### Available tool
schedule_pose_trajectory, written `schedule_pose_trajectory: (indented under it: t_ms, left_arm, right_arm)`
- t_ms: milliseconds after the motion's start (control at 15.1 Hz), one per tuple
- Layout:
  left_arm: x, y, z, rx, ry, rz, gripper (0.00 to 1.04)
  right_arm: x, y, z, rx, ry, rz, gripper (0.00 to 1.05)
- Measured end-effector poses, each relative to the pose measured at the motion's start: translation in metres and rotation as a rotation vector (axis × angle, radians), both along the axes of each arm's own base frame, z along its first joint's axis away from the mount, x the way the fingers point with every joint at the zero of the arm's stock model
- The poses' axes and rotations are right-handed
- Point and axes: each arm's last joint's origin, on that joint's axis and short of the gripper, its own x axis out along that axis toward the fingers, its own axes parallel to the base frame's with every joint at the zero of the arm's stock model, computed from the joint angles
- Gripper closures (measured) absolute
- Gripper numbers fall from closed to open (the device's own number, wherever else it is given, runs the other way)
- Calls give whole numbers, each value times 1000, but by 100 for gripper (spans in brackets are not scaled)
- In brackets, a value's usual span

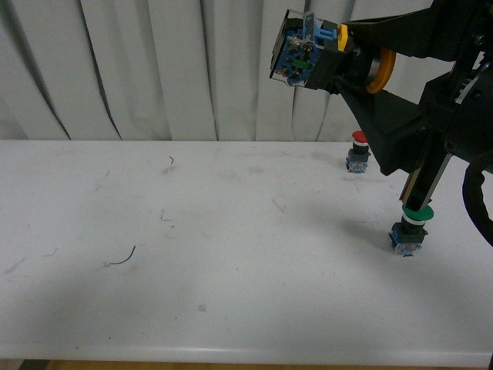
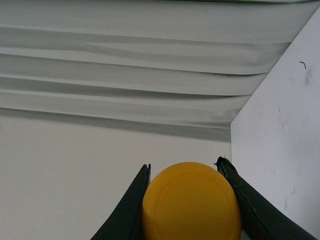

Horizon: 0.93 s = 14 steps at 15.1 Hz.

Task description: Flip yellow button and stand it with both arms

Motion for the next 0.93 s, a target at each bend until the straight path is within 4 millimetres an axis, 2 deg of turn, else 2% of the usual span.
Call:
schedule_pose_trajectory:
  t_ms: [66, 132, 199, 331, 463, 927]
  left_arm:
    - [-8, 2, -11, 23, -9, 91, 19]
    - [-12, 10, -26, 26, -24, 113, 35]
    - [-11, 18, -33, 27, -21, 172, 51]
    - [-11, 16, -46, 28, -18, 131, 80]
    - [-11, 16, -53, 26, -19, 133, 103]
    - [-11, 16, -68, 29, -18, 133, 103]
  right_arm:
    - [-1, 2, 0, 0, -1, 8, 69]
    - [-1, 2, 0, 0, 1, 6, 69]
    - [-1, 3, 0, 1, -4, 14, 69]
    - [-1, 3, 0, 0, -3, 15, 69]
    - [-2, 4, 0, -1, -2, 17, 69]
    - [-2, 4, 0, -2, -4, 19, 69]
